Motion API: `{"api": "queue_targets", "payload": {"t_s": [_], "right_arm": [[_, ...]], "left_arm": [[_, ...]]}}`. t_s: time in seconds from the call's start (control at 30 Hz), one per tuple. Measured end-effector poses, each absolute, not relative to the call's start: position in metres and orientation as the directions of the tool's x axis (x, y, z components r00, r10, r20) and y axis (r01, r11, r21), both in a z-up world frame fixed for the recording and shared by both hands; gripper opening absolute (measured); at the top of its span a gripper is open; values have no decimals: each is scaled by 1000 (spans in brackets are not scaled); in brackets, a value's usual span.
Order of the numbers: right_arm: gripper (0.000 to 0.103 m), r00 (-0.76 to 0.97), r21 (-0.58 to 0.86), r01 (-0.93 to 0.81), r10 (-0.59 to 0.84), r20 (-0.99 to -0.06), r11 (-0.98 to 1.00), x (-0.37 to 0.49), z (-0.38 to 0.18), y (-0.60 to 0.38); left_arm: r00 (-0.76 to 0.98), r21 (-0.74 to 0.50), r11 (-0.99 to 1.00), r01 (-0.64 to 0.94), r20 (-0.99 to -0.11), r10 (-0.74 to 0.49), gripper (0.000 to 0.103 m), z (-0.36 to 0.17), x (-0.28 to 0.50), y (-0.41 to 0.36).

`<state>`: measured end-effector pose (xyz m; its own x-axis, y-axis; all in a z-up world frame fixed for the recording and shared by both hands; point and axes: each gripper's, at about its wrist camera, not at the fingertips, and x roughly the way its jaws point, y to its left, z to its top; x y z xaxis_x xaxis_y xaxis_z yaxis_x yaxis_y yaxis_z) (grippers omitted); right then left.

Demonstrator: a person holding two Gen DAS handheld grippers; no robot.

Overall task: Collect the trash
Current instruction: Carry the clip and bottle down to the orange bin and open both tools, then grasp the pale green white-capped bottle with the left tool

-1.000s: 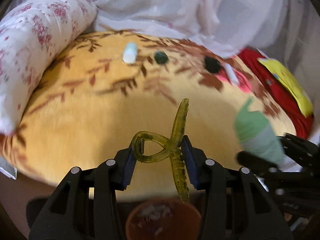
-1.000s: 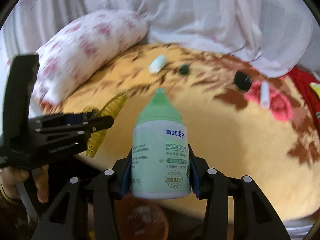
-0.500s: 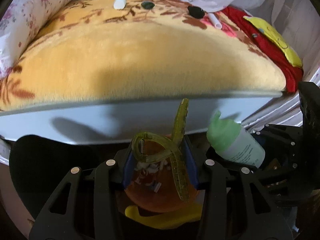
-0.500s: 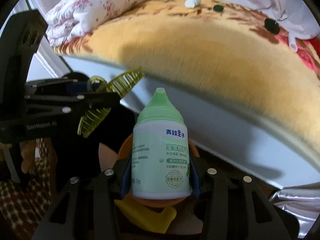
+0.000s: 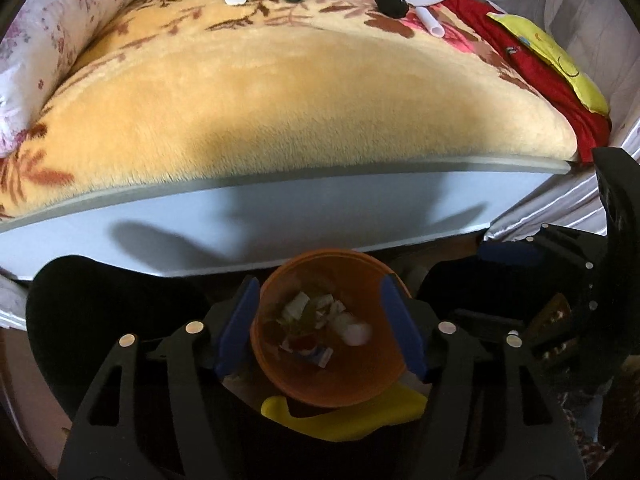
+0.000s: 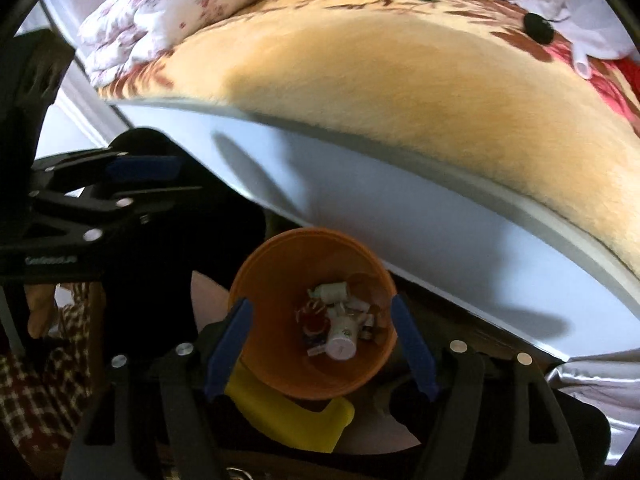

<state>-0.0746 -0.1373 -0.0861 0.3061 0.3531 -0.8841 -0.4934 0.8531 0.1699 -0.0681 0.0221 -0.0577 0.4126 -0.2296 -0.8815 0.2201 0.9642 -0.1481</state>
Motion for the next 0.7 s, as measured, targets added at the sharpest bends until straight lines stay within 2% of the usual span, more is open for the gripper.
{"api": "queue_targets", "payload": {"t_s": [0.33, 0.53, 0.7], "right_arm": [[71, 395, 160, -465, 366, -843, 871, -57, -62, -156], [71, 472, 144, -453, 374, -798, 880, -26, -39, -155], [76, 545, 122, -437, 370, -752, 891, 3, -19, -155]], "left_arm": [[490, -145, 969, 200, -842, -227, 63, -30, -43, 27], [592, -125, 982, 143, -784, -186, 63, 2, 6, 36], [667, -70, 994, 82, -738, -106, 71, 20, 72, 42]]}}
